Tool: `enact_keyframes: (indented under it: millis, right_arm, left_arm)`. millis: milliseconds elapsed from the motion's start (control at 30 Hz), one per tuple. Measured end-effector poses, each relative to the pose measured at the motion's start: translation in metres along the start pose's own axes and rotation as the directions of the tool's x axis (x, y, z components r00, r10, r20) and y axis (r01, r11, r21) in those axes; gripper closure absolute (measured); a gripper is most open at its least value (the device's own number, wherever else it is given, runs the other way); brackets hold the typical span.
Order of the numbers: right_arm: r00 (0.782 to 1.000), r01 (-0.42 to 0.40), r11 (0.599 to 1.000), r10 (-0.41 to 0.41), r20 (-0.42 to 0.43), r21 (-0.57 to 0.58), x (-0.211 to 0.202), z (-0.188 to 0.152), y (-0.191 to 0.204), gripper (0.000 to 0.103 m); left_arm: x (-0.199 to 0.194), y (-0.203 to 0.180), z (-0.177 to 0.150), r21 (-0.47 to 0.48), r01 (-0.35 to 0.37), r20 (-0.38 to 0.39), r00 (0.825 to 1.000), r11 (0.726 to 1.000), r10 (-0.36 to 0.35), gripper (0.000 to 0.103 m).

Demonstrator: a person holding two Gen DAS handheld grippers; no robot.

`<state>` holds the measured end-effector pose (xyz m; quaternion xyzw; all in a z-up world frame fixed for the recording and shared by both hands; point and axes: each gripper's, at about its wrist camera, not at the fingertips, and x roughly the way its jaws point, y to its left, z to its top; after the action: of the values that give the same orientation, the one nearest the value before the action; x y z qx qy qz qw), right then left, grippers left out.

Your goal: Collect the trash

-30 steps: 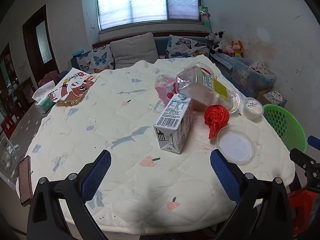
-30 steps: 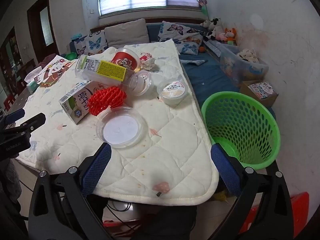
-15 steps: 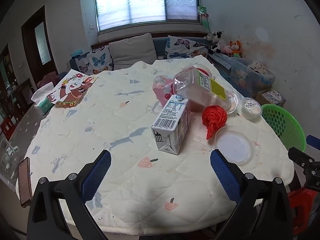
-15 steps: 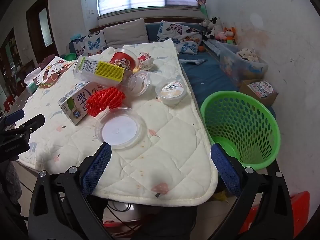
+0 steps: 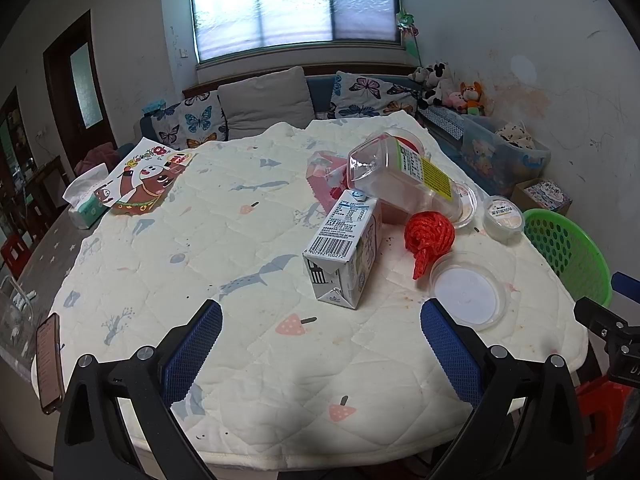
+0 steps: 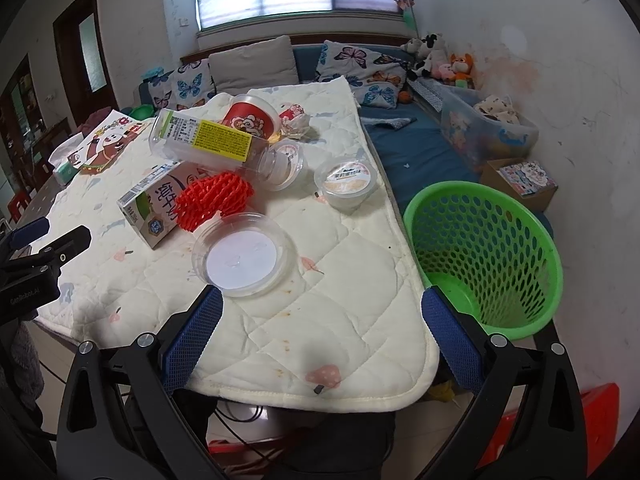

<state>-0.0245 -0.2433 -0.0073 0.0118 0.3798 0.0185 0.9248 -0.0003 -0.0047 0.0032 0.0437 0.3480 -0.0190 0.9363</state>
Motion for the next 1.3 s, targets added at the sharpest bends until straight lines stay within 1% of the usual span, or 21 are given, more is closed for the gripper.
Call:
enact_keyframes:
  millis: [967, 1300]
  right_arm:
    - [1.000, -0.001, 1.000, 0.001, -0.008, -0.002, 0.005, 0.002, -0.001, 0.004]
    - [1.000, -0.013, 1.000, 0.013, -0.009, -0.018, 0.012, 0.010, 0.002, 0.004]
  left_arm:
    - [0.004, -0.002, 0.002, -0.001, 0.008, -0.006, 1.000, 1.000, -0.008, 0.007]
    - [0.005, -0.002, 0.004, -0.001, 0.007, -0.006, 1.000, 1.000, -0.007, 0.007]
